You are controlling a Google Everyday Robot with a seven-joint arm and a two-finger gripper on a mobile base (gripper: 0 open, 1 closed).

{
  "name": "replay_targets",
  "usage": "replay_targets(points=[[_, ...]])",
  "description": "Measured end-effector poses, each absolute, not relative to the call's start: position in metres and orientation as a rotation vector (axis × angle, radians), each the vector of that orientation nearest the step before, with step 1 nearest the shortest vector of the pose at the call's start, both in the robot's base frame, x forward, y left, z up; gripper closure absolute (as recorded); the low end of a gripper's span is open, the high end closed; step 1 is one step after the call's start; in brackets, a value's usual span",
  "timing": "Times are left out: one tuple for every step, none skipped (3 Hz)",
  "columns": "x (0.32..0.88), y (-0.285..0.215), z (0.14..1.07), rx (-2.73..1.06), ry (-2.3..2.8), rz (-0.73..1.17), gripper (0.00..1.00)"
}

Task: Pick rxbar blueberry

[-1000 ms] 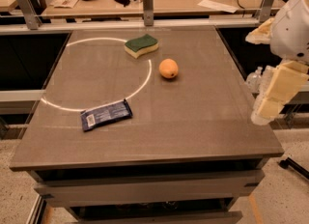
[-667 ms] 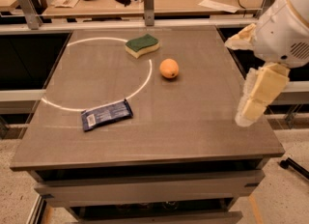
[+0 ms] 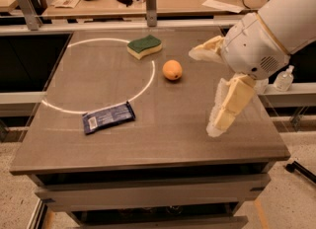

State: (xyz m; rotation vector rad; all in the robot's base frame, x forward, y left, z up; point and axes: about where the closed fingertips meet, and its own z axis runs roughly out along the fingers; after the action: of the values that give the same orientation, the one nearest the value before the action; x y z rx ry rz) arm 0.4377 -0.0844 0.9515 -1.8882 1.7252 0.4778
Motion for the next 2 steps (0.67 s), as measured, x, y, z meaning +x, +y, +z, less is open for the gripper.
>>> replay_targets(points=[[0.4388,-0.0466,0.9482,-1.884,1.611,0.518,0.00],[0.4386,-0.0468,0.9482,-1.885,1.612,0.518,0.00]])
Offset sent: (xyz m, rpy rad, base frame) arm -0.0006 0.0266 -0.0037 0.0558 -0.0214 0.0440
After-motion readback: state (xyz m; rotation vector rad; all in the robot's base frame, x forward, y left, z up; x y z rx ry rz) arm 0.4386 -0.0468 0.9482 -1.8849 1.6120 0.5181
